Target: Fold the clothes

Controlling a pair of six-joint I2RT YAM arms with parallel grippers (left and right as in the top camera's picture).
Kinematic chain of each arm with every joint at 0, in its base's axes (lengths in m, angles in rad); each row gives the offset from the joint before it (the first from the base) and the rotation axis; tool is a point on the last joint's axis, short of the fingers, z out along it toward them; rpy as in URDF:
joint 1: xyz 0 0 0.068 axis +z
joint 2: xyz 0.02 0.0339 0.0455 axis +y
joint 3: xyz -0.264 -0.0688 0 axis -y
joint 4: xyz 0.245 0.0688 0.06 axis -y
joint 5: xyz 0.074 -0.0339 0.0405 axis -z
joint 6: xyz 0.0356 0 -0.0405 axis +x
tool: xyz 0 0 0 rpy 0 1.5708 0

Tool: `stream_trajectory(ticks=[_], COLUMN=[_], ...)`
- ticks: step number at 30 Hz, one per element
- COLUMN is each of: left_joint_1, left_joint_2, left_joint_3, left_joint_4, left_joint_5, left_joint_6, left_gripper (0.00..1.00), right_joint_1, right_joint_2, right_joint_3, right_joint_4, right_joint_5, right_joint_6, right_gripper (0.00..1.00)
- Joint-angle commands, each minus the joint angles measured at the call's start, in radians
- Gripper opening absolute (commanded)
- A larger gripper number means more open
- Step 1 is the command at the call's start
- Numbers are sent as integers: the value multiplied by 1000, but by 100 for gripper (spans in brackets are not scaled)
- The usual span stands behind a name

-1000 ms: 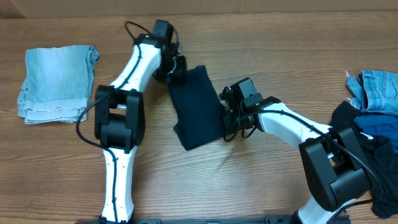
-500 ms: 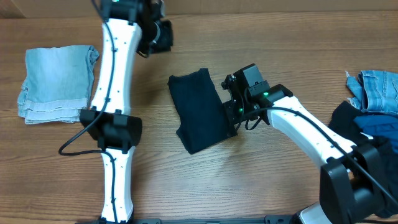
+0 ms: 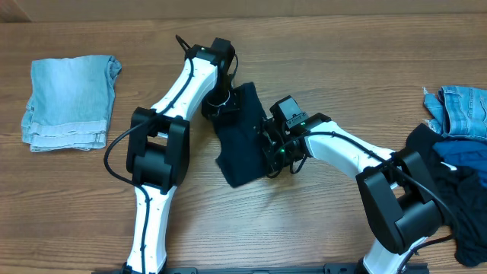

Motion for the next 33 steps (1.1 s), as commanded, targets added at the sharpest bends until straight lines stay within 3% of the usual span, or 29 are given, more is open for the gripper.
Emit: stream_trajectory(ticks=[1,6,10,11,16,18,20,21,25,29,32,33], left_joint_1=[81,131,157,170,178,174,174,174,174,174,174,174], left_joint_2=[32,32,31,31,-27,-127,-225,-308,-576,-891,-1043,-1060], left_joint_3=[-23,86,409,577,1082,1090,1090,1086,932,429,32,-66], left_joint_4=[138,141,-95,-219,-520,-520,-520,-520,-520,-520,-520,-513], left_joint_5=[-95,-28,-56,-103,-271,-273,-280,-293,-328,-389,-343,-320], left_joint_6=[-13,40,81,80,53,29,31,32,32,-13,-60,-60], left_gripper=[5,10,13,13,26,33,36,38,47,53,50,47], right_joint_1=[-2,-2,-2,-2,-2,-2,-9,-25,-103,-157,-211,-228], right_joint_2=[-5,-5,-6,-9,-84,-149,-208,-245,-281,-281,-280,-277], right_joint_3=[-6,-6,-3,8,144,242,315,353,375,374,374,373], right_joint_4=[-18,-28,-33,-39,-133,-200,-238,-248,-259,-291,-324,-336], right_joint_5=[145,144,143,143,144,144,152,153,158,159,160,160], right_joint_6=[65,64,65,64,64,65,92,109,169,169,169,170], right_gripper=[4,4,4,5,24,40,47,56,71,79,76,59])
